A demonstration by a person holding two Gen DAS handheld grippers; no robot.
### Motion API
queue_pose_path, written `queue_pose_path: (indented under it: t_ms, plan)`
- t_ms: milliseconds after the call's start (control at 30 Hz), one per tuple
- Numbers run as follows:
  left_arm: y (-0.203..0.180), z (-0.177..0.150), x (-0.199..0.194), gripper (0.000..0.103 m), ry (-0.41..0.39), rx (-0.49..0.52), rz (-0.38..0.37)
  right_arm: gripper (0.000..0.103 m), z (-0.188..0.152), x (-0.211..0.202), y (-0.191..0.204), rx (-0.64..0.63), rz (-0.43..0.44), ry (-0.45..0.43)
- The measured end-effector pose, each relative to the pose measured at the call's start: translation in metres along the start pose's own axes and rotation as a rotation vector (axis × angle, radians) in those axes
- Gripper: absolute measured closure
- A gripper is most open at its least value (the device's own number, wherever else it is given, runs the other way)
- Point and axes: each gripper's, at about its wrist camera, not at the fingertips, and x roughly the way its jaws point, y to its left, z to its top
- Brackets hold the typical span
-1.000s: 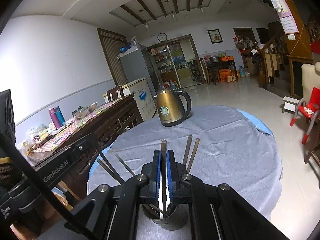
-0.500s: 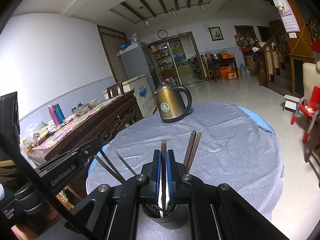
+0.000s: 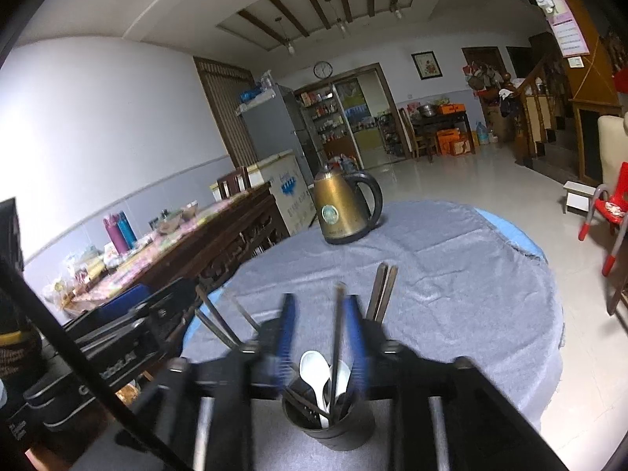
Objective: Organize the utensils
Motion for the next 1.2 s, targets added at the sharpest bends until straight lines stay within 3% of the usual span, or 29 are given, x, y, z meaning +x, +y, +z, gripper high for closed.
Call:
queue_pose_path:
  t_ms: [200, 333, 400, 667, 1000, 1200]
  plan:
    - [-0.002, -0.004, -0.013, 0.013, 0.023, 0.059, 0.016, 0.066, 0.007, -0.013, -0.008, 0.019, -0.011, -0.045]
    - [0.0, -0.015, -0.015, 0.01, 0.077, 0.073, 0.024, 0.045, 0.01, -0.024, -0.016, 0.036, -0.024, -0.044]
    - [0.003, -0.02, -0.016, 0.01, 0.103, 0.066, 0.037, 0.045, 0.01, -0.03, -0.018, 0.037, -0.024, -0.039]
    - [0.015, -0.04, -0.016, 0.01, 0.175, 0.031, 0.119, 0.038, 0.002, -0.039, -0.015, 0.021, -0.055, 0.085]
    - [0.027, -0.05, -0.035, 0.01, 0.159, 0.015, 0.182, 0.037, -0.021, -0.042, 0.009, -0.004, -0.039, 0.229]
    - [0.03, -0.051, -0.041, 0.01, 0.16, 0.009, 0.181, 0.036, -0.035, -0.043, 0.021, -0.01, -0.025, 0.302]
